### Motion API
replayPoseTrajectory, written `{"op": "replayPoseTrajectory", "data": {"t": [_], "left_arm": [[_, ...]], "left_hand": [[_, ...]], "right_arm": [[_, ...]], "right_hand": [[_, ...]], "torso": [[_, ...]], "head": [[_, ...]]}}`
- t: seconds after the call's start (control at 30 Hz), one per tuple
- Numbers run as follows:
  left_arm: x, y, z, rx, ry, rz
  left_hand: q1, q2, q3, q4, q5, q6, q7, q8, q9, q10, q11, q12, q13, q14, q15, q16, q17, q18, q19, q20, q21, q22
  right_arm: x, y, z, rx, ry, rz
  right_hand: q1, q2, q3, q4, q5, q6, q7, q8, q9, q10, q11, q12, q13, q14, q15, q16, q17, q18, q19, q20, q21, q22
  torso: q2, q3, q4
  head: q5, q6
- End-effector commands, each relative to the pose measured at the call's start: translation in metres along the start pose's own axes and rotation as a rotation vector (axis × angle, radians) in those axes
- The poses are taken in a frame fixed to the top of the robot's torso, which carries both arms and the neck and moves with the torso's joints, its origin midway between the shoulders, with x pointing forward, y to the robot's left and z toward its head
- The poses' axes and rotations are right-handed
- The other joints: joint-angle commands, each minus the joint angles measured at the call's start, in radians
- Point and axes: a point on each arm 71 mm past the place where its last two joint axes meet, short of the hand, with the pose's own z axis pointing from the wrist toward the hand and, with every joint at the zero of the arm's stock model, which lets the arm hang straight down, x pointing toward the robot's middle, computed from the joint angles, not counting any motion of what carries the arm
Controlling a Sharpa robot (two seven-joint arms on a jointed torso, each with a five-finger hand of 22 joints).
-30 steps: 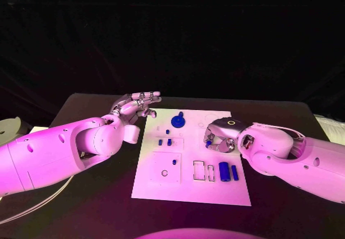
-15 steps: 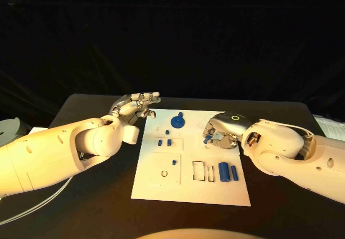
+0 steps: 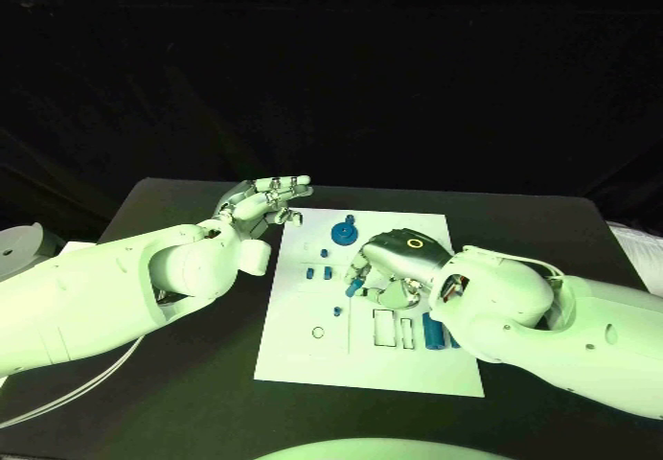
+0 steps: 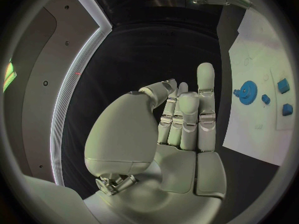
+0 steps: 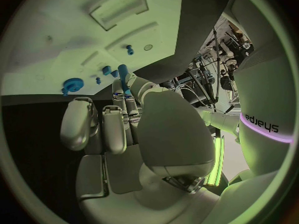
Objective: Assemble the parts on the task board
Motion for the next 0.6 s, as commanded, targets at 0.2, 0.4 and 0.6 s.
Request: {"op": "replayPoseTrajectory", "data": {"t": [0.2, 0.4, 0.6], "left_arm": [[0.004, 0.0, 0.001, 0.003, 0.026, -0.014], [0.004, 0.0, 0.001, 0.003, 0.026, -0.014], [0.004, 0.0, 0.001, 0.003, 0.027, -0.014]], "left_hand": [[-0.004, 0.009, -0.008, 0.0, -0.001, -0.005, 0.001, 0.0, -0.001, -0.007, -0.001, 0.007, -0.001, -0.007, 0.001, 0.0, -0.001, 0.01, -0.008, -0.001, -0.003, -0.001], [-0.004, 0.009, -0.008, 0.0, -0.001, -0.005, 0.001, 0.0, -0.001, -0.007, -0.001, 0.007, -0.001, -0.007, 0.001, 0.0, -0.001, 0.01, -0.008, -0.001, -0.003, -0.001], [-0.004, 0.009, -0.008, 0.0, -0.001, -0.005, 0.001, 0.0, -0.001, -0.007, -0.001, 0.007, -0.001, -0.007, 0.001, 0.0, -0.001, 0.01, -0.008, -0.001, -0.003, -0.001]], "right_arm": [[0.02, 0.03, 0.013, -0.114, 0.014, 0.049], [0.029, 0.034, 0.017, -0.125, 0.047, 0.056], [0.041, 0.031, 0.021, -0.113, 0.098, 0.04]], "right_hand": [[0.019, 0.013, 0.008, -0.007, 0.006, 0.001, 0.007, -0.004, 0.006, 0.004, 0.001, -0.01, 0.001, 0.058, -0.003, 0.003, 0.0, 0.007, 0.0, -0.006, 0.004, -0.002], [0.018, 0.012, 0.009, -0.008, 0.006, 0.001, 0.008, -0.005, 0.006, 0.004, 0.001, -0.011, 0.001, 0.058, -0.003, 0.003, 0.0, 0.007, 0.0, -0.006, 0.004, -0.001], [0.015, 0.011, 0.01, -0.01, 0.007, -0.001, 0.009, -0.007, 0.007, 0.003, 0.003, -0.014, 0.001, 0.058, -0.002, 0.003, -0.001, 0.007, -0.001, -0.005, 0.003, -0.003]], "torso": [[0.001, -0.0013, 0.0016], [0.0, -0.0012, 0.0001], [0.0, 0.0001, 0.0004]], "head": [[0.011, -0.007], [0.016, -0.011], [0.019, -0.013]]}}
